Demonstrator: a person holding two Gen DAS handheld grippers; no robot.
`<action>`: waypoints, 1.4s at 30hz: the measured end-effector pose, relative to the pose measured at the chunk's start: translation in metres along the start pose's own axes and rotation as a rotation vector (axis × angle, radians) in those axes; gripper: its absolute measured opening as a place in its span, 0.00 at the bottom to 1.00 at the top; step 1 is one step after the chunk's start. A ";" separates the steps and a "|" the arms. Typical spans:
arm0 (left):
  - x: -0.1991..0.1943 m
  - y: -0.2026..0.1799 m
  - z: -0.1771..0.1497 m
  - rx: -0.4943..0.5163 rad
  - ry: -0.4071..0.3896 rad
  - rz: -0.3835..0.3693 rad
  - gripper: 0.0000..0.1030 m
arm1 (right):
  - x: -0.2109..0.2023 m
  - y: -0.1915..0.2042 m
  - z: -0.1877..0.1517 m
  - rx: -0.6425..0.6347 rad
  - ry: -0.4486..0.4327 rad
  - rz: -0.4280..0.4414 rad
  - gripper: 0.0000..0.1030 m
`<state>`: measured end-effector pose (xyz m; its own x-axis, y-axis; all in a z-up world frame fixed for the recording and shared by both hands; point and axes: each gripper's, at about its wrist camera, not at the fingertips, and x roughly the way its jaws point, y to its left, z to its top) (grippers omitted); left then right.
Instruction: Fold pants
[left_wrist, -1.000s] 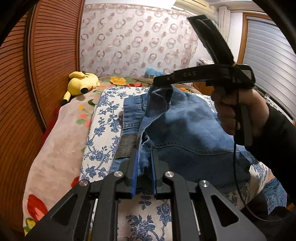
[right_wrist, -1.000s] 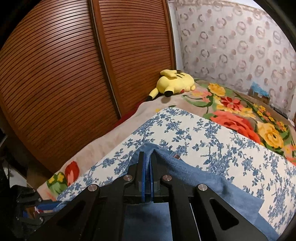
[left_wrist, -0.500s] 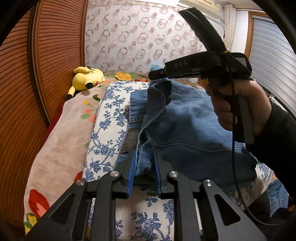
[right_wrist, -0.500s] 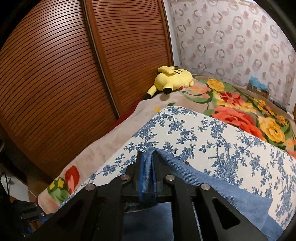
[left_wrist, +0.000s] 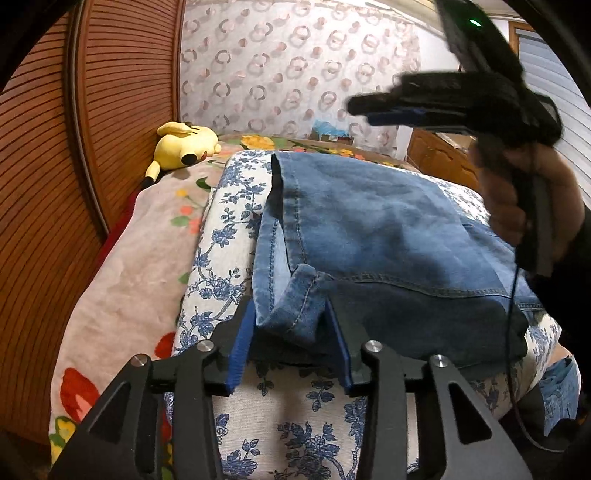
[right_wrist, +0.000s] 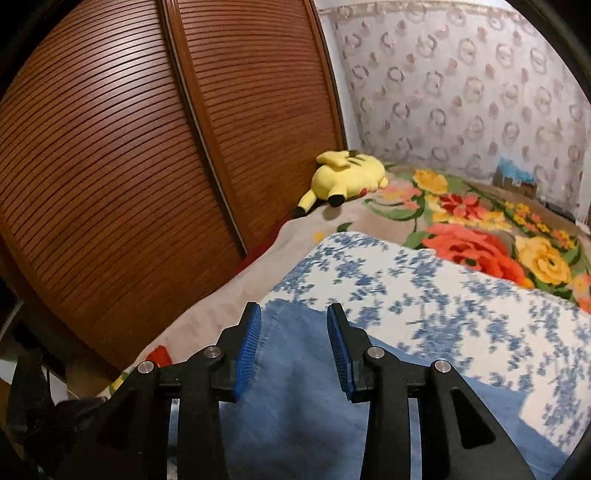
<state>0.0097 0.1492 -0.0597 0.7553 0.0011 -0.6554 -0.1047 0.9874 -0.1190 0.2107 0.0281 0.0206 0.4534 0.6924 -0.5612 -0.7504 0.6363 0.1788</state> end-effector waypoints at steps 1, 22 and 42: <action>-0.001 0.000 0.001 0.000 -0.007 -0.001 0.41 | -0.007 -0.002 -0.004 -0.008 -0.004 -0.014 0.37; 0.031 -0.009 0.009 -0.007 0.047 -0.009 0.41 | -0.030 -0.073 -0.128 0.004 0.164 -0.238 0.38; 0.018 -0.020 0.008 0.040 -0.009 -0.012 0.11 | -0.018 -0.069 -0.137 -0.026 0.171 -0.245 0.44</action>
<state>0.0302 0.1306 -0.0629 0.7623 -0.0092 -0.6472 -0.0700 0.9929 -0.0966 0.1882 -0.0748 -0.0928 0.5371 0.4506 -0.7131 -0.6417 0.7669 0.0012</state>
